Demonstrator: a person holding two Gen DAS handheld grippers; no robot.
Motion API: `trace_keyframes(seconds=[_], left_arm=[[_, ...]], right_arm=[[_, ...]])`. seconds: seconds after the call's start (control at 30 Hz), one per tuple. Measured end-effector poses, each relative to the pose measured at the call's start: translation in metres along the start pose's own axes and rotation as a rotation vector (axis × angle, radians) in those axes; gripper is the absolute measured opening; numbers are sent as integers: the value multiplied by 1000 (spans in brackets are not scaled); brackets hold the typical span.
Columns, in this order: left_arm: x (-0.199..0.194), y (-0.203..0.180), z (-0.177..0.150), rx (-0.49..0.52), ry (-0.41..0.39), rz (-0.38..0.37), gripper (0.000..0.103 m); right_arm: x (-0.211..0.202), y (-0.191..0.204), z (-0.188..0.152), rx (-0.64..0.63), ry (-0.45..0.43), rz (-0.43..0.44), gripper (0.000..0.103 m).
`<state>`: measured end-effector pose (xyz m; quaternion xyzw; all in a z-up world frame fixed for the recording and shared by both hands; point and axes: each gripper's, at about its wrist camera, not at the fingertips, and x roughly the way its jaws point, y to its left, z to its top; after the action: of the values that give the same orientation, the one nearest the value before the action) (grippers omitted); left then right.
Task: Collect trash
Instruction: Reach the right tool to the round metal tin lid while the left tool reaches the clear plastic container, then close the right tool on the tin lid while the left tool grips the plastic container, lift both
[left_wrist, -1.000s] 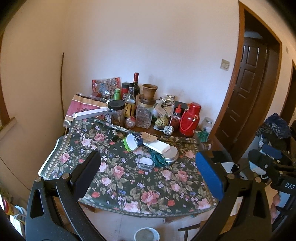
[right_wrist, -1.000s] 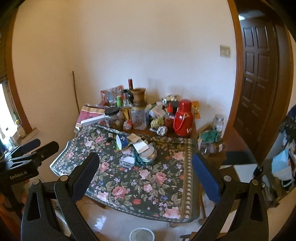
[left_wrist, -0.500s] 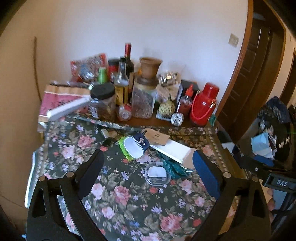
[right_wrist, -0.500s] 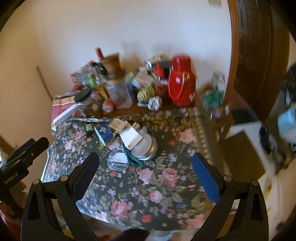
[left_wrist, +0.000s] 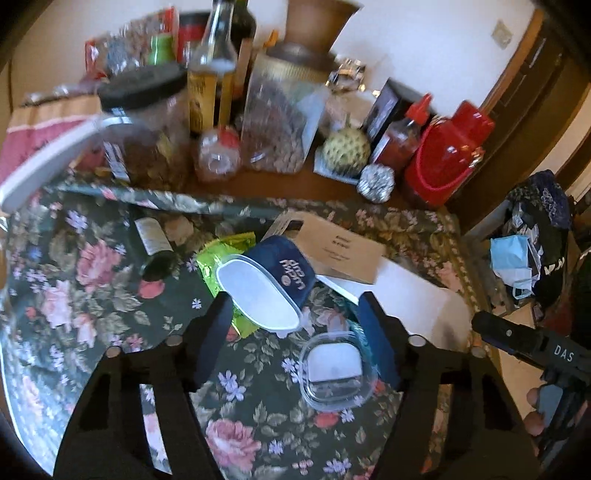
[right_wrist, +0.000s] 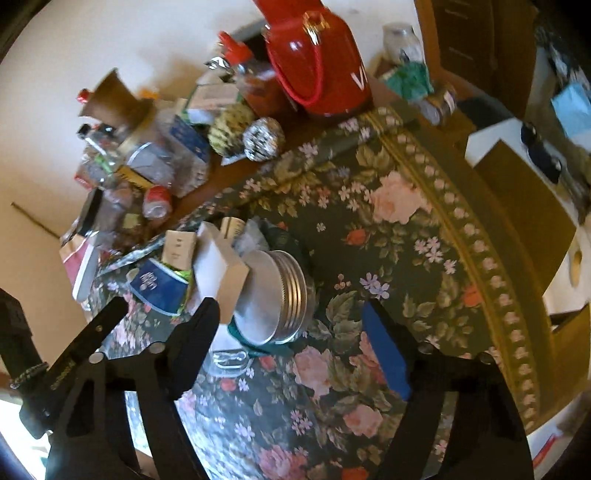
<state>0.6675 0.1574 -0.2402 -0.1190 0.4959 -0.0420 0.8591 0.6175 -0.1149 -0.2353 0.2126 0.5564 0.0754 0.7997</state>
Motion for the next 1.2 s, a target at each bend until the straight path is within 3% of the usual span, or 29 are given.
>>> trace_keyframes(seconds=[0.17, 0.27, 0.43, 0.53, 1.0, 1.2], left_arm=[[25, 11, 1, -26, 46, -17, 57], [32, 12, 1, -16, 68, -25, 43], [36, 6, -2, 20, 88, -42, 11], [32, 1, -4, 50, 82, -31, 5], [-29, -23, -26, 110, 13, -5, 4], [-48, -37, -43, 102, -2, 1, 4]], right_arm=[[21, -2, 6, 32, 35, -2, 58], [27, -1, 7, 37, 48, 12, 47], [27, 4, 9, 19, 43, 28, 32], [22, 9, 9, -20, 25, 20, 28], [-21, 9, -13, -218, -32, -65, 22], [-44, 0, -24, -270, -59, -54, 20]])
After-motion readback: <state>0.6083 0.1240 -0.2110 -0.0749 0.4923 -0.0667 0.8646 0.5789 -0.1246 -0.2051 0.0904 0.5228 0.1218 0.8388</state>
